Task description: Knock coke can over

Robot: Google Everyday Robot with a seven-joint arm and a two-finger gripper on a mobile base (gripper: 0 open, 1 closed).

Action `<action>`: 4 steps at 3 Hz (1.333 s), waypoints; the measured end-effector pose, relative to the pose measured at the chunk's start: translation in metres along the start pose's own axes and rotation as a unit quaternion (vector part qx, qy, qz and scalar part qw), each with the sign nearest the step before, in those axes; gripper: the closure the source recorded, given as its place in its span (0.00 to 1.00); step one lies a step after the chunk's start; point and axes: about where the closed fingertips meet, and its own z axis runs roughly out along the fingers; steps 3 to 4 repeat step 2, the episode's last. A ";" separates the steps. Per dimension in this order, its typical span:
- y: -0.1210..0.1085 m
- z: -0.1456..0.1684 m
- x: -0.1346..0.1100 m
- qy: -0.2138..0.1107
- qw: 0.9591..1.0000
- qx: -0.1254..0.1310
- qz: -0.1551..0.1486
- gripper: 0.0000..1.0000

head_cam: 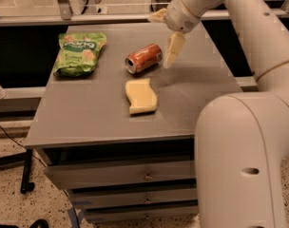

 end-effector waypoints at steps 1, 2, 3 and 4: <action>0.001 -0.047 0.011 -0.099 0.989 0.077 0.077 0.00; 0.011 -0.096 0.028 -0.179 0.961 0.153 0.142 0.00; 0.011 -0.096 0.028 -0.179 0.961 0.153 0.142 0.00; 0.011 -0.096 0.028 -0.179 0.961 0.153 0.142 0.00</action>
Offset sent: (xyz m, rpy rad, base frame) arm -0.0525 -0.1492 0.0784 0.7756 -0.0231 -0.4533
